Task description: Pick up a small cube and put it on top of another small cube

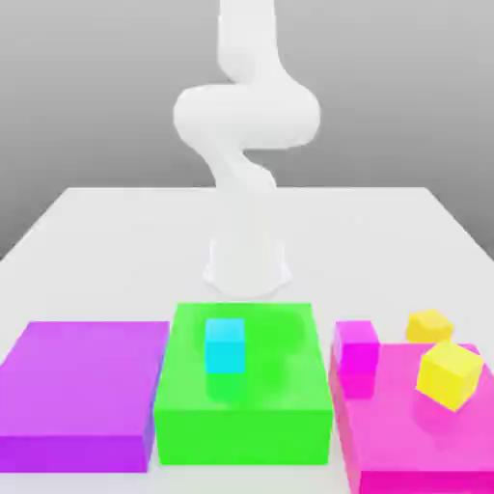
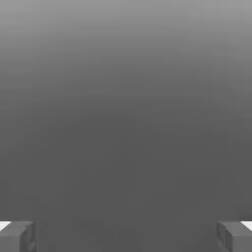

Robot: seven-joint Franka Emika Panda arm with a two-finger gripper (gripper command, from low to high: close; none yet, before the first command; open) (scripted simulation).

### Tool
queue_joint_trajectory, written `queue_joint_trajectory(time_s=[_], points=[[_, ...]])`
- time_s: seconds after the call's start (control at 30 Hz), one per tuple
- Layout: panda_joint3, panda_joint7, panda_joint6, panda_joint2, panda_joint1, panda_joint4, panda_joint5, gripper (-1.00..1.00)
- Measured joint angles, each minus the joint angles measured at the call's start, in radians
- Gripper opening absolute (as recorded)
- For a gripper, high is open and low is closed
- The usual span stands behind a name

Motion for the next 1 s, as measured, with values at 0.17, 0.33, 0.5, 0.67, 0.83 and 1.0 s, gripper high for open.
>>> queue_joint_trajectory(time_s=[0.17,0.33,0.5,0.67,0.83,1.0], points=[[-0.073,-0.197,0.034,0.051,0.113,-0.034,0.026,0.0],[-0.135,-0.388,0.068,0.108,0.222,-0.067,0.052,0.0],[-0.19,-0.578,0.102,0.171,0.331,-0.101,0.077,0.0],[-0.236,-0.768,0.137,0.238,0.438,-0.135,0.102,0.0],[-0.272,-0.958,0.173,0.309,0.542,-0.169,0.127,0.0],[-0.298,-1.148,0.209,0.381,0.643,-0.203,0.153,0.0]])
